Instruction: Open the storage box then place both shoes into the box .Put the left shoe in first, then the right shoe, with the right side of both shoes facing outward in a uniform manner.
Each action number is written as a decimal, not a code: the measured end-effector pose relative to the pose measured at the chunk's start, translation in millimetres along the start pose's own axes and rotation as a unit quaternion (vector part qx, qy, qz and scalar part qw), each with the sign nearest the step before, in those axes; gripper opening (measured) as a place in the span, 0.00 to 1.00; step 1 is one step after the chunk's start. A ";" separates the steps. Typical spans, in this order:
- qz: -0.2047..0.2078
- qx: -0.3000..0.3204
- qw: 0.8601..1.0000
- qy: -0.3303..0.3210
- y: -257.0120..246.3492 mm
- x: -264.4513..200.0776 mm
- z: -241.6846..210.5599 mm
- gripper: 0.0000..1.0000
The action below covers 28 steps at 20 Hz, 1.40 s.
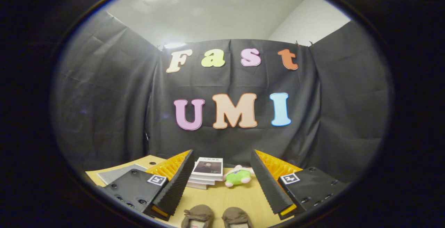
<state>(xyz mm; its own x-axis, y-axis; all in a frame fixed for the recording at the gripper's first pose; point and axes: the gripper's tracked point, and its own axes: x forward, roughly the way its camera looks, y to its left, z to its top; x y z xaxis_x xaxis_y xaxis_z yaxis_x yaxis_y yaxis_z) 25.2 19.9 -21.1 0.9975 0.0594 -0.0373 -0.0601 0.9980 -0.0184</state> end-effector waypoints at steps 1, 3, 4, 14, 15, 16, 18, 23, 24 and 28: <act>0.009 0.010 1.000 0.008 5.4 -0.2 -4.1 1.00; 0.032 0.033 0.998 0.033 17.0 -2.5 -16.6 1.00; 0.040 0.046 0.997 0.045 20.4 -4.3 -23.4 1.00; 0.139 0.221 0.943 0.205 103.5 -21.1 -111.6 0.99; 0.143 0.242 0.934 0.220 108.8 -22.0 -119.5 0.99; 0.147 0.264 0.924 0.234 115.2 -22.1 -128.1 0.99; 0.148 0.299 0.903 0.269 123.5 -27.5 -151.0 0.99; 0.180 0.388 0.837 0.342 152.5 -41.8 -187.5 0.99; 0.184 0.407 0.824 0.350 157.1 -45.1 -193.1 1.00; 0.190 0.473 0.773 0.378 175.5 -57.0 -218.0 0.99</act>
<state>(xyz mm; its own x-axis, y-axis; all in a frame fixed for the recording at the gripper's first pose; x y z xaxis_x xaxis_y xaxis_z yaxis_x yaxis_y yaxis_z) -50.1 187.2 -240.0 0.5865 0.6799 -0.4402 0.0668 0.5010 0.8629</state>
